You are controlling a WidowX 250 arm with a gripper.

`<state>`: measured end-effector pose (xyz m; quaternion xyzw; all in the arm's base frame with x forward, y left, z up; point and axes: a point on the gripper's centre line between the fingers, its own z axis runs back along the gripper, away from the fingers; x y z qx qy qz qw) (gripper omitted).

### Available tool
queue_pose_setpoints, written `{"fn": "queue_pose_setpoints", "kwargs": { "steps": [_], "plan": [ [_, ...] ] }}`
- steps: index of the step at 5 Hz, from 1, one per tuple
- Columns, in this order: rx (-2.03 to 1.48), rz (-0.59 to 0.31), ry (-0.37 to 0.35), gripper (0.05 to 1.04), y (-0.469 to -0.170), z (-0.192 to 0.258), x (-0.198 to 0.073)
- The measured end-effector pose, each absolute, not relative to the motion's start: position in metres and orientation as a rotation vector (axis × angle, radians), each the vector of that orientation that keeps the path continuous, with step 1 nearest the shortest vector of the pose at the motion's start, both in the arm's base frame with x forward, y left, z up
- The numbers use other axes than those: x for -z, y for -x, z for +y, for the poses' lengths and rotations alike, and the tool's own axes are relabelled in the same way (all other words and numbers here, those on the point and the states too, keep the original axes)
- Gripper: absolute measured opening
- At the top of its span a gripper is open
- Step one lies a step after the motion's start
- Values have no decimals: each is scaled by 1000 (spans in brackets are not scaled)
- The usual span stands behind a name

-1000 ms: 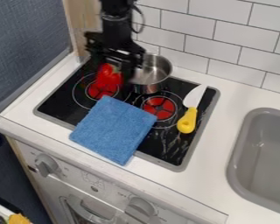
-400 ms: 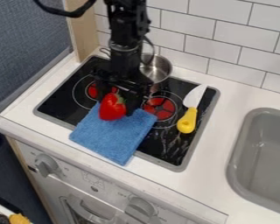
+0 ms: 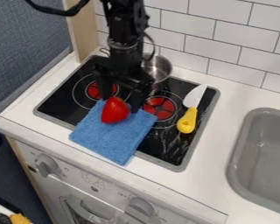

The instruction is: Take the strawberry and put it on the top of the cloth

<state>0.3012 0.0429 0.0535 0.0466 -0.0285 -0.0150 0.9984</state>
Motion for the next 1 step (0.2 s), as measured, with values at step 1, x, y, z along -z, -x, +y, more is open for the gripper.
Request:
{"fn": "queue_pose_setpoints", "kwargs": {
  "steps": [1],
  "plan": [
    [85, -124, -78, 1001, -303, 31, -69]
  ]
}}
